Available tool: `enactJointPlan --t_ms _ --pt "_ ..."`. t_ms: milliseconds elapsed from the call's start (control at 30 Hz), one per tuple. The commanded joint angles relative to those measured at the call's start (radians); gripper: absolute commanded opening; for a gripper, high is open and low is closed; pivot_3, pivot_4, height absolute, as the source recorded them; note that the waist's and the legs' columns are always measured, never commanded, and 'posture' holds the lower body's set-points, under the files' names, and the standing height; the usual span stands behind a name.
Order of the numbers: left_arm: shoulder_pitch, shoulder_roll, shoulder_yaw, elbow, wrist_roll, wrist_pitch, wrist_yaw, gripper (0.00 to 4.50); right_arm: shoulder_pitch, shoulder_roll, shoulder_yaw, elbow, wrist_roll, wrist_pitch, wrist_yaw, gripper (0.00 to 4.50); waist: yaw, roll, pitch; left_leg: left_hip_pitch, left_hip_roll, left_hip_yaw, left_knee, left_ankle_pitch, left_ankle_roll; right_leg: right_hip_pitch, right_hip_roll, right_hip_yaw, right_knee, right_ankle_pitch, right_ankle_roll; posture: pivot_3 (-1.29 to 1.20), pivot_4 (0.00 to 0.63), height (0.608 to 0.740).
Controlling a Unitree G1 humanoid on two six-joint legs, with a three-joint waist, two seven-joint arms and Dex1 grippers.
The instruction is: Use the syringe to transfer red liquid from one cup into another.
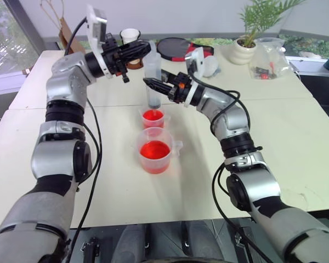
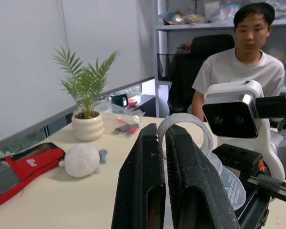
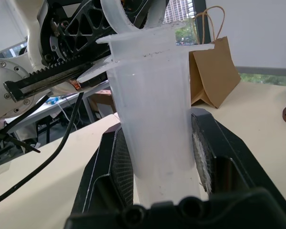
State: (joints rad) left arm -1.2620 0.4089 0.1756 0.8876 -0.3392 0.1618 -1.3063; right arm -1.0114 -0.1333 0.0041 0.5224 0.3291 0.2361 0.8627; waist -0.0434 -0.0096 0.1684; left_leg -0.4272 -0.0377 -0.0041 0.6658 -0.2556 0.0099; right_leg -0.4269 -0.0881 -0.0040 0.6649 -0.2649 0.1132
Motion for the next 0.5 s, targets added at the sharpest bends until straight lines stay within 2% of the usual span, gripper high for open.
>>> enactJointPlan --t_ms 33,133,367,500 --pt "0.010 -0.045 -0.040 0.015 0.010 0.021 -0.022 0.11 -0.105 0.045 -0.025 -0.103 0.053 -0.043 -0.003 1.38 0.000 0.000 0.000 0.000 0.000 0.000 0.000 0.000 0.000 0.000 0.000 0.000 0.000 0.000 0.000 0.00 0.150 0.740" --pt "-0.014 -0.028 -0.020 0.019 -0.009 0.045 -0.023 0.97 -0.090 0.043 -0.018 -0.117 0.050 -0.043 0.000 1.38 0.000 0.000 0.000 0.000 0.000 0.000 0.000 0.000 0.000 0.000 0.000 0.000 0.000 0.000 0.000 0.00 0.150 0.740" --pt "-0.059 0.041 0.070 -0.002 -0.098 0.147 -0.017 4.33 -0.067 0.050 -0.015 -0.143 0.047 -0.033 -0.004 1.38 -0.001 0.000 0.000 0.000 0.000 0.000 0.000 0.000 0.000 0.000 0.000 0.000 0.000 0.000 0.000 0.00 0.150 0.740" --pt "-0.011 0.111 0.087 -0.074 -0.126 0.226 -0.023 4.33 -0.060 0.050 -0.022 -0.160 0.050 -0.029 -0.013 1.38 -0.002 0.000 0.000 0.000 0.000 0.000 0.000 0.000 -0.001 0.000 0.000 0.000 0.000 0.000 0.000 0.00 0.150 0.740"
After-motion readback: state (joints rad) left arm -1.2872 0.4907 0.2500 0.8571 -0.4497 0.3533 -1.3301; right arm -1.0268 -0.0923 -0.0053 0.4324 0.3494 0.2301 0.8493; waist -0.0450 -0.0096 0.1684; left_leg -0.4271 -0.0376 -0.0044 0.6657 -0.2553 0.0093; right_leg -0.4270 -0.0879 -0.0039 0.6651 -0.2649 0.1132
